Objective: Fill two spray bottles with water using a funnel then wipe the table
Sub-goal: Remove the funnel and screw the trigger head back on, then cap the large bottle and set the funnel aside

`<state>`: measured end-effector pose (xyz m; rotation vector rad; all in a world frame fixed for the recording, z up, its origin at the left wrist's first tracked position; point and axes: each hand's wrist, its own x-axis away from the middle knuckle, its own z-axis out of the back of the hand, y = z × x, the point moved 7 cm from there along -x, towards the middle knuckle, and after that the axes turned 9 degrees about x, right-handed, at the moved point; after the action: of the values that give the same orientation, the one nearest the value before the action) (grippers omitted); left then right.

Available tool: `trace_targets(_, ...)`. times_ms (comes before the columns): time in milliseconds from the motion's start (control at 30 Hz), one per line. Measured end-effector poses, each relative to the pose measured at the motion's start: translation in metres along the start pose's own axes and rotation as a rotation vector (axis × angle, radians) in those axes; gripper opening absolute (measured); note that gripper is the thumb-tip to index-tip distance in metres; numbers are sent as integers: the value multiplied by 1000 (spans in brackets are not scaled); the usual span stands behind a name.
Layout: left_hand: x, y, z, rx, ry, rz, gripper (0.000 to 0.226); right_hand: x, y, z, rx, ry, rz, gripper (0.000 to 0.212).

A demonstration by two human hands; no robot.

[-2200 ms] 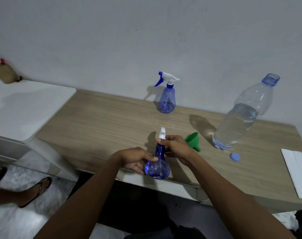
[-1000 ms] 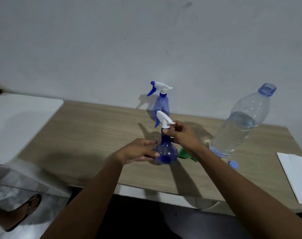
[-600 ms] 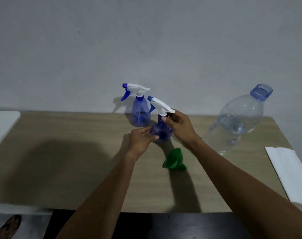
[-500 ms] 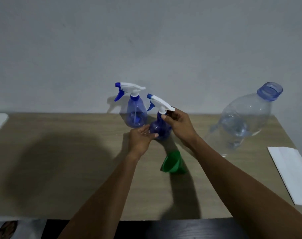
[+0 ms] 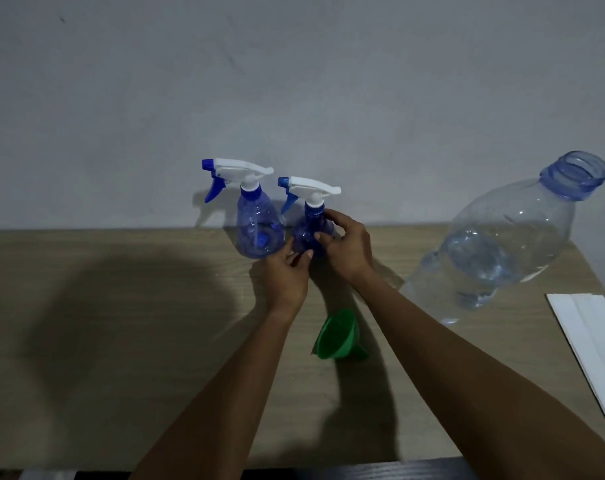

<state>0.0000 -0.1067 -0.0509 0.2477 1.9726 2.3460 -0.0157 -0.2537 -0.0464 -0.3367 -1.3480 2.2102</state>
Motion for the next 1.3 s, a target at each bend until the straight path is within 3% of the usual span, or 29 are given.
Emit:
trace_targets(133, 15, 10, 6, -67, -21, -17, 39, 17, -6, 5, 3, -41, 15, 57)
trace_targets(433, 102, 29, 31, -47, 40, -41, 37, 130, -6, 58, -70, -150, 161, 43)
trace_targets(567, 131, 41, 10, -13, 15, -105, 40, 179, 31, 104, -57, -91, 166, 33)
trace_targets(800, 160, 65, -72, -91, -168, -149, 89, 184, 108, 173, 36, 67, -17, 29)
trace_targets(900, 165, 70, -94, -106, -152, -142, 101, 171, 134, 187, 151, 53, -61, 36)
trace_targets(1167, 164, 77, -110, -62, -32, -260, 72, 152, 154, 188, 317, -50, -59, 45)
trace_targets(1300, 162, 72, -110, -55, -20, -255, 75, 147, 156, 182, 426, -88, -14, 32)
